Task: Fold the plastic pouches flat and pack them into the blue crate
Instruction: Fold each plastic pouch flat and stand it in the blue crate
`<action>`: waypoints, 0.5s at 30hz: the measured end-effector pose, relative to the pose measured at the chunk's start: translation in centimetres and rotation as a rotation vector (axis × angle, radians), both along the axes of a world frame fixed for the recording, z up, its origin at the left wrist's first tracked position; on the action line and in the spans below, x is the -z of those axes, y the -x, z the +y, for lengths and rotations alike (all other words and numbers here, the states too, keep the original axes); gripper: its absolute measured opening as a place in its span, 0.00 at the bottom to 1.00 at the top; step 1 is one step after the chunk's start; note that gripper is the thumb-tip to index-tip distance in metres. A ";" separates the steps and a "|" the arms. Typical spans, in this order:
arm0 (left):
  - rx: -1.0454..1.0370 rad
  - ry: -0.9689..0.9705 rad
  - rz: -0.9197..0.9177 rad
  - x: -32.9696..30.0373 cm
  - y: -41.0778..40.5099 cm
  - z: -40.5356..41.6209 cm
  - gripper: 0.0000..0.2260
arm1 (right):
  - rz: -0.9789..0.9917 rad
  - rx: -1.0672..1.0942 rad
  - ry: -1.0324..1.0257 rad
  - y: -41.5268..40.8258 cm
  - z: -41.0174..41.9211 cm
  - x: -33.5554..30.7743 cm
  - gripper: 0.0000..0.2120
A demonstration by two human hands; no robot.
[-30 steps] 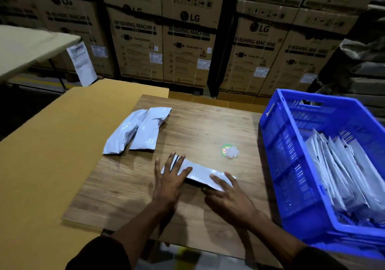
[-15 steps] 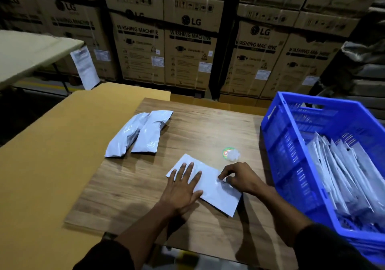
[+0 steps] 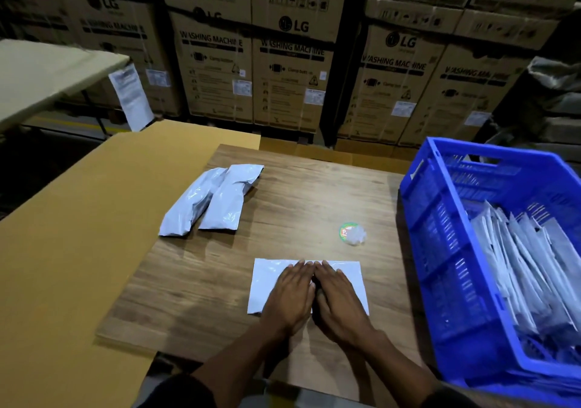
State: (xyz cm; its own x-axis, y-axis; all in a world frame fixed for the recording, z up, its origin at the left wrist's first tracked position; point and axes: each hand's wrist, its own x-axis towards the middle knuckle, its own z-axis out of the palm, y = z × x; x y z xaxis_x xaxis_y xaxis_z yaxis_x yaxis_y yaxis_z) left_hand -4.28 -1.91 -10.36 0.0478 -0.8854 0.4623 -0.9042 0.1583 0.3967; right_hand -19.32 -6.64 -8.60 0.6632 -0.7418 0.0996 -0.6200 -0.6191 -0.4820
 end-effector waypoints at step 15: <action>-0.139 -0.200 -0.128 1.8 -1.4 1.3 0.26 | 0.359 0.130 0.133 -0.3 0.1 0.9 0.31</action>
